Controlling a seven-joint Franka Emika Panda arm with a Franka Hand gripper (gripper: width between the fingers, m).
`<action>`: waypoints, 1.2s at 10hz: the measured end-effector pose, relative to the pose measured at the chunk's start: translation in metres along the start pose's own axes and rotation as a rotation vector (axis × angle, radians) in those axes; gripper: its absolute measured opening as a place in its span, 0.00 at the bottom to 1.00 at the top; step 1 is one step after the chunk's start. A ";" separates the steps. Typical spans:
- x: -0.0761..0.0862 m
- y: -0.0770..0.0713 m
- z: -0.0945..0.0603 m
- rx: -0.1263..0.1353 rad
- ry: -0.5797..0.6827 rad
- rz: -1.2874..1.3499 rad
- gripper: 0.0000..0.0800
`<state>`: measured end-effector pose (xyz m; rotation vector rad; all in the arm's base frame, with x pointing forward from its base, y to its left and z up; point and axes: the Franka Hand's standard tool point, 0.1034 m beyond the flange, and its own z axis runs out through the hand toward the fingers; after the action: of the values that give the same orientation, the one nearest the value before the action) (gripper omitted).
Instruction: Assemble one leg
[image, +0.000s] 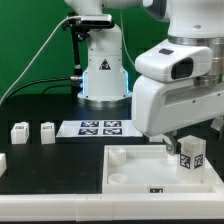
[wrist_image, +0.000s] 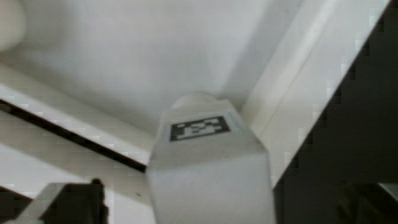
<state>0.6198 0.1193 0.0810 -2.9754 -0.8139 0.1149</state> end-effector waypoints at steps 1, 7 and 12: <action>0.000 0.001 0.000 0.000 0.001 -0.043 0.81; 0.000 0.001 0.000 0.000 0.001 -0.031 0.36; 0.001 0.000 0.000 0.009 0.032 0.244 0.36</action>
Offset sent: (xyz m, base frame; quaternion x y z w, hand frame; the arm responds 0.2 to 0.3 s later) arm 0.0000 0.0000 0.0000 0.0000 0.0000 0.0000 1.0000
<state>0.6208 0.1193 0.0809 -3.0462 -0.4429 0.0805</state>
